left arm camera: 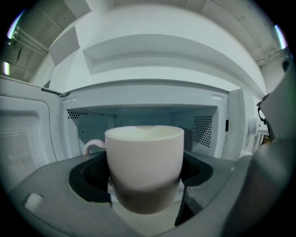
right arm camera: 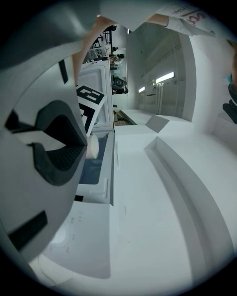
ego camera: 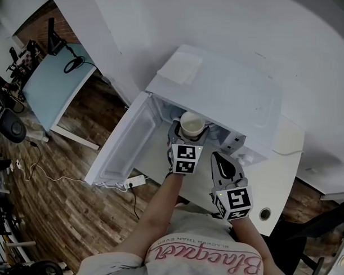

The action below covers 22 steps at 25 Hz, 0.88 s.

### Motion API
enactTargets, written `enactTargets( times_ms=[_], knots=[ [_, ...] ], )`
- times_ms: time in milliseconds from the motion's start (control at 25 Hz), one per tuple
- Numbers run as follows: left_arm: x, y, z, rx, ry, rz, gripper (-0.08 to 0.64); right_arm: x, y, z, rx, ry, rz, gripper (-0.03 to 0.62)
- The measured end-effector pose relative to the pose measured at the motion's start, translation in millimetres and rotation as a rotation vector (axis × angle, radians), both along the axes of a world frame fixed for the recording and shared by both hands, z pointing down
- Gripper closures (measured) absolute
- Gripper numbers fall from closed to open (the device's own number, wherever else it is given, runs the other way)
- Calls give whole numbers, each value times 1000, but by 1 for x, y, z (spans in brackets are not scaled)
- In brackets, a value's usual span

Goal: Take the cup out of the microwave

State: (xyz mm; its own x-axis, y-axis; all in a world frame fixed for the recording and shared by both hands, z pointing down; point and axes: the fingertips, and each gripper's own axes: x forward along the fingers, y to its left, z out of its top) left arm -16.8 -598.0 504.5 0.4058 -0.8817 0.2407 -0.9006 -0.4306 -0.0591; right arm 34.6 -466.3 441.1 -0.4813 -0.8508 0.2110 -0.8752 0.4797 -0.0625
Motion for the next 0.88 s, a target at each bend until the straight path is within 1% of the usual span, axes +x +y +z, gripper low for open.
enactTargets(
  times_ms=[160,280,560,720,880],
  knots=[
    [-2,7,-6,0,-15,25,132,-6,-1,-7,12,-16,0,584],
    [0,12,-8,-9,-12,39,132,-7,-1,-11,22,-12,6,583],
    [-2,27,-18,-12,-15,79,132,-7,-2,-23,51,-19,48,584],
    [-5,41,-24,-33,-4,95,132,-7,-1,-29,69,-16,65,584],
    [-9,53,-35,-17,-6,112,132,-10,-1,-33,86,-8,67,584]
  ],
)
